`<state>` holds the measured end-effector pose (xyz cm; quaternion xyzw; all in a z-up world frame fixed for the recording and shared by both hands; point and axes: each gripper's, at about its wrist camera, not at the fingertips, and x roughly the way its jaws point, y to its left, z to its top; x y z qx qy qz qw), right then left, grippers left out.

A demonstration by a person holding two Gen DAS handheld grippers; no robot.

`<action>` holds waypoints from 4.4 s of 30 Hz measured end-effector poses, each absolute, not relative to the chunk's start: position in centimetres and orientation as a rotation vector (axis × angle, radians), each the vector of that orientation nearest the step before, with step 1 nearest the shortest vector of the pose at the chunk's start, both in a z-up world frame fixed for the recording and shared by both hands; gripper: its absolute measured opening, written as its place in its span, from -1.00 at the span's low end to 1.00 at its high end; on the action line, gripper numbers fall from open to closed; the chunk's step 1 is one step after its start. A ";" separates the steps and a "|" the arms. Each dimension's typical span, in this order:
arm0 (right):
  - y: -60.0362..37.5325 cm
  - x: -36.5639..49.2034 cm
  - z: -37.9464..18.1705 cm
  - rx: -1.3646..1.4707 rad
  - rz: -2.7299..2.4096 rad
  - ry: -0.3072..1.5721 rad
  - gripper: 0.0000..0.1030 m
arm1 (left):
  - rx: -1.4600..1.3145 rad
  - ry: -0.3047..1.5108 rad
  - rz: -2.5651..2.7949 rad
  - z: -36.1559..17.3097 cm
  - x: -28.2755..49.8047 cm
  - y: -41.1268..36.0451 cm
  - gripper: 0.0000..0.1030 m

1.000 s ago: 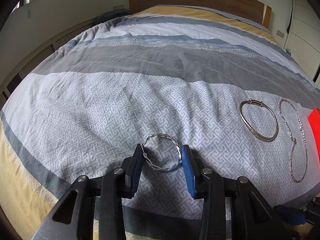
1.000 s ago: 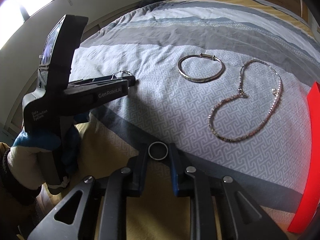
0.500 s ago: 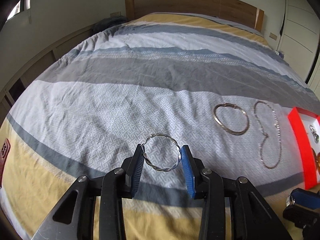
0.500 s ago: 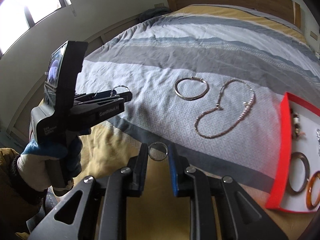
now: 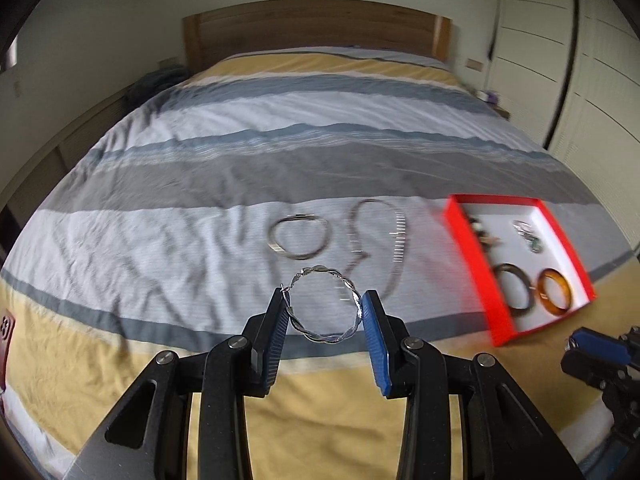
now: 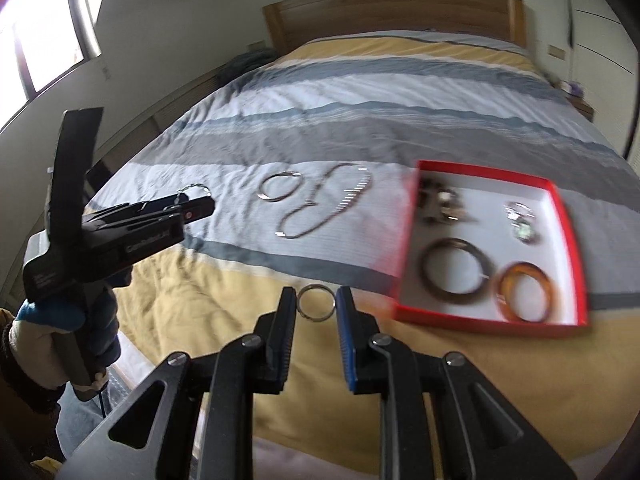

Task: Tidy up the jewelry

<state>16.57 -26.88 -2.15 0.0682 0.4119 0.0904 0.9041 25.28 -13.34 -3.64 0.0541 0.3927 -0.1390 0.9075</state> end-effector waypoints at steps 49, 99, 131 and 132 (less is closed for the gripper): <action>-43.0 22.8 -9.8 -0.079 0.143 1.122 -0.45 | 0.324 0.989 -0.571 -12.4 28.5 -35.7 -0.05; -26.6 -2.5 12.6 0.068 0.124 0.675 -0.29 | 0.191 0.516 -0.256 11.5 0.2 -11.3 0.68; -21.6 -6.1 14.7 0.044 0.250 0.583 -0.16 | 0.190 0.419 -0.119 13.8 -5.5 -7.1 0.72; -21.6 -5.9 14.6 0.046 0.251 0.586 -0.16 | 0.190 0.424 -0.120 13.7 -5.3 -7.1 0.72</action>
